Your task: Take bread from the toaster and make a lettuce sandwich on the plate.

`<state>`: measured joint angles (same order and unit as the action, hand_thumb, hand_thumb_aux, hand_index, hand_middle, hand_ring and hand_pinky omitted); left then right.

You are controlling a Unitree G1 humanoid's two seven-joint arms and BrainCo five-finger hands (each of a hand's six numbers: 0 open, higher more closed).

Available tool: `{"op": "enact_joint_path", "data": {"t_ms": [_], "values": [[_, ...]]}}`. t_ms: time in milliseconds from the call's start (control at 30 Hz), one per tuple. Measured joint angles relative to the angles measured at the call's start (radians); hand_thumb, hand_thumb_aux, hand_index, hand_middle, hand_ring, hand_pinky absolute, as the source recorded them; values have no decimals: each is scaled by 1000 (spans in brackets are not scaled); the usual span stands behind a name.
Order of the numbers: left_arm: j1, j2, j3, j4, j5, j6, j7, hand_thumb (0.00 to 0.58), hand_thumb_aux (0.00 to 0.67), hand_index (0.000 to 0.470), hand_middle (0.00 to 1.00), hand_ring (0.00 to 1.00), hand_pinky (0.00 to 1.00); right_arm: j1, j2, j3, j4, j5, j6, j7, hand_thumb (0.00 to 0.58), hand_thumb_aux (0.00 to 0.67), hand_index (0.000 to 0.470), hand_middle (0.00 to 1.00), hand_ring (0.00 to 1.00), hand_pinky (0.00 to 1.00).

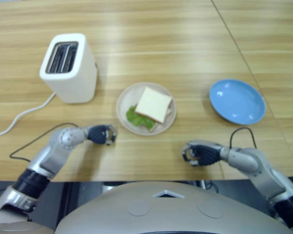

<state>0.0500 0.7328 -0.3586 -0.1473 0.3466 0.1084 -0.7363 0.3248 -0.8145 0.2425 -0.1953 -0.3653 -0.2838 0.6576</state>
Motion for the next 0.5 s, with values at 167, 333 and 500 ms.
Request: {"op": "enact_joint_path", "data": {"t_ms": [167, 333, 500], "values": [[-100, -88, -14, 120, 21, -4, 35, 580, 670, 460, 1000, 1000, 1000, -165, 78, 64, 117, -31, -20, 4, 580, 670, 460, 1000, 1000, 1000], [-297, -222, -32, 352, 14, -55, 71, 580, 670, 460, 1000, 1000, 1000, -335, 146, 119, 265, -2, -57, 49, 580, 670, 460, 1000, 1000, 1000], [-433, -289, -29, 512, 11, -88, 123, 580, 670, 460, 1000, 1000, 1000, -560, 210, 135, 501, -50, -101, -14, 580, 670, 460, 1000, 1000, 1000]]}}
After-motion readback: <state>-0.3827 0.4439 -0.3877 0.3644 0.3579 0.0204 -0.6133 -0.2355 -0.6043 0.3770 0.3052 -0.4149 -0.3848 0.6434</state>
